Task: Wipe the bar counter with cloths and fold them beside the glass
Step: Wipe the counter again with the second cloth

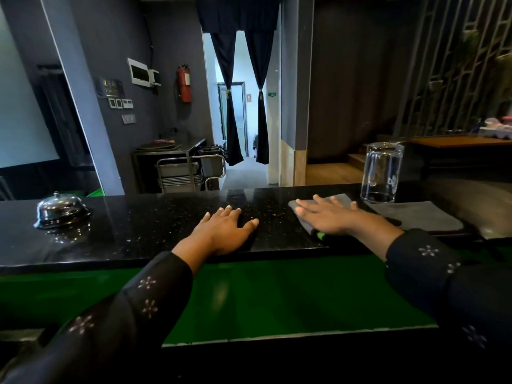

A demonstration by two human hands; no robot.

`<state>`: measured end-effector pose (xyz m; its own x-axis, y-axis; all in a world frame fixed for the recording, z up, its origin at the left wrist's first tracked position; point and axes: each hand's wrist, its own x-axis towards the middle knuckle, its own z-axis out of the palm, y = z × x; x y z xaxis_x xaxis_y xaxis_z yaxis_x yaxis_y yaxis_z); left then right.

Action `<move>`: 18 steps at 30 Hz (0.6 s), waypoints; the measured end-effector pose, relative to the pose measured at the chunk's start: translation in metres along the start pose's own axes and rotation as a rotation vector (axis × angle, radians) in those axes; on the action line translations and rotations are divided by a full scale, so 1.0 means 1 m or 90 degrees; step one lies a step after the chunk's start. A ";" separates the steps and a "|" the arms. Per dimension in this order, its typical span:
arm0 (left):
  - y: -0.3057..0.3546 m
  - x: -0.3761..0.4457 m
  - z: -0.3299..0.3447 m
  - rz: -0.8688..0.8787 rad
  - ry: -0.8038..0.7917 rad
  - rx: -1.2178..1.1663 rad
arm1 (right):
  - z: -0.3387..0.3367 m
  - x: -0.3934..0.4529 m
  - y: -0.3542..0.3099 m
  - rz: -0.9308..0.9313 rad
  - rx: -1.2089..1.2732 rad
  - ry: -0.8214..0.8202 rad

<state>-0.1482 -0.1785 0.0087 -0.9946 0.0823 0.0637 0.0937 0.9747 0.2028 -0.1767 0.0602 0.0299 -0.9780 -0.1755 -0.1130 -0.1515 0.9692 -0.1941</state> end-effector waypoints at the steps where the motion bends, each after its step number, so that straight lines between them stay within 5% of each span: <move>1: -0.001 0.001 0.001 0.004 0.005 0.000 | -0.002 0.009 0.000 0.030 0.002 0.007; 4: -0.003 0.004 0.002 0.008 0.028 -0.019 | -0.002 0.031 -0.025 0.055 -0.010 0.010; 9: -0.012 0.011 -0.015 0.018 0.071 -0.090 | 0.026 0.021 -0.097 -0.150 -0.063 0.018; 13: -0.039 0.005 -0.032 0.008 0.066 -0.113 | 0.029 0.007 -0.092 -0.241 -0.044 0.010; 18: -0.056 -0.008 -0.028 -0.019 0.040 -0.073 | 0.007 0.045 -0.032 -0.036 -0.040 0.046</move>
<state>-0.1439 -0.2393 0.0241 -0.9926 0.0365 0.1160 0.0717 0.9464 0.3151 -0.2150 0.0201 0.0240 -0.9751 -0.2193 -0.0325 -0.2130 0.9674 -0.1368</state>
